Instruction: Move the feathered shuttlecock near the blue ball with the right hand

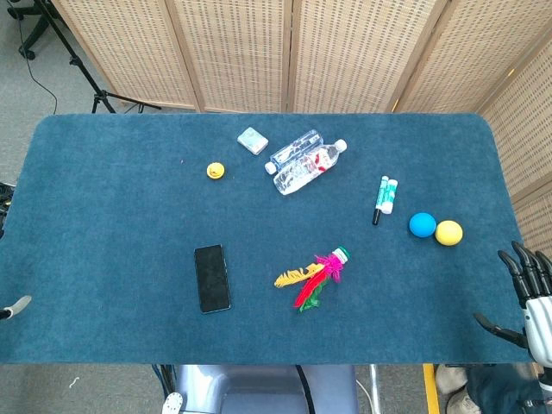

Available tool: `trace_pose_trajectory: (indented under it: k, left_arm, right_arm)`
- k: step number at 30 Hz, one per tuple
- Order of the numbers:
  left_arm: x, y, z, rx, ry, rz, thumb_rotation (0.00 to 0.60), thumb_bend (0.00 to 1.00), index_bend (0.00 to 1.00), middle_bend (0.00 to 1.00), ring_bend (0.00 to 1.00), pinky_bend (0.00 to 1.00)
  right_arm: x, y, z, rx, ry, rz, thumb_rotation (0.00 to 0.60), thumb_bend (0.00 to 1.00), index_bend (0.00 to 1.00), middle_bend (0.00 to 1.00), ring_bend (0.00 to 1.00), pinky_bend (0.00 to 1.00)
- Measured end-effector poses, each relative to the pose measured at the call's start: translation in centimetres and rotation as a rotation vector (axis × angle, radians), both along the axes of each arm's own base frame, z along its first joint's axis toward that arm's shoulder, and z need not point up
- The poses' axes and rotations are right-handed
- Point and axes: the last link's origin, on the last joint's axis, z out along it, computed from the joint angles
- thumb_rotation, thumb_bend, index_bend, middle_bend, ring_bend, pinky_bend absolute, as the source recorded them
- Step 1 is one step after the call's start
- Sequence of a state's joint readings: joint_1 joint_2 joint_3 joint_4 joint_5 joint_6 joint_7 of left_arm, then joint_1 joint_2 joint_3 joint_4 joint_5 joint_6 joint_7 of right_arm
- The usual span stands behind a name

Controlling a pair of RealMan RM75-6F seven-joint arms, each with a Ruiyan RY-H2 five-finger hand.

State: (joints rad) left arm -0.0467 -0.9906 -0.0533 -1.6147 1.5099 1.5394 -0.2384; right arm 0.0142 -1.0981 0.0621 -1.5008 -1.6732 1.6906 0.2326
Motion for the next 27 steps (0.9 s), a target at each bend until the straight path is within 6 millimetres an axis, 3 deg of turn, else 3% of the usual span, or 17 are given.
trace_pose_trajectory:
  k: [7, 12, 17, 22, 27]
  left_arm:
    - [0.2, 0.0, -0.3, -0.002, 0.012, 0.0, 0.6, 0.0, 0.0, 0.0, 0.0, 0.0]
    - [0.1, 0.5, -0.5, -0.005, 0.013, 0.012, 0.6, 0.0, 0.0, 0.0, 0.0, 0.0]
    - [0.1, 1.2, -0.8, -0.013, 0.023, 0.036, 0.6, 0.0, 0.0, 0.0, 0.0, 0.0]
    - [0.0, 1.7, -0.9, -0.021, 0.024, 0.054, 0.6, 0.0, 0.0, 0.0, 0.0, 0.0]
    - [-0.2, 1.9, -0.8, -0.022, 0.019, 0.061, 0.6, 0.0, 0.0, 0.0, 0.0, 0.0]
  right_arm:
    - [0.3, -1.3, -1.1, 0.122, -0.036, 0.095, 0.6, 0.0, 0.17, 0.0, 0.0, 0.0]
    - [1.9, -3.9, -3.1, 0.255, -0.08, 0.223, 0.6, 0.04, 0.35, 0.0, 0.0, 0.0]
    - [4.3, -6.9, -6.3, 0.401, -0.068, 0.313, 0.6, 0.22, 0.43, 0.0, 0.0, 0.0]
    - [6.7, -8.9, -10.1, 0.502, -0.015, 0.361, 0.6, 0.26, 0.44, 0.0, 0.0, 0.0]
    - [8.1, -9.5, -13.6, 0.544, -0.004, 0.365, 0.6, 0.33, 0.46, 0.0, 0.0, 0.0]
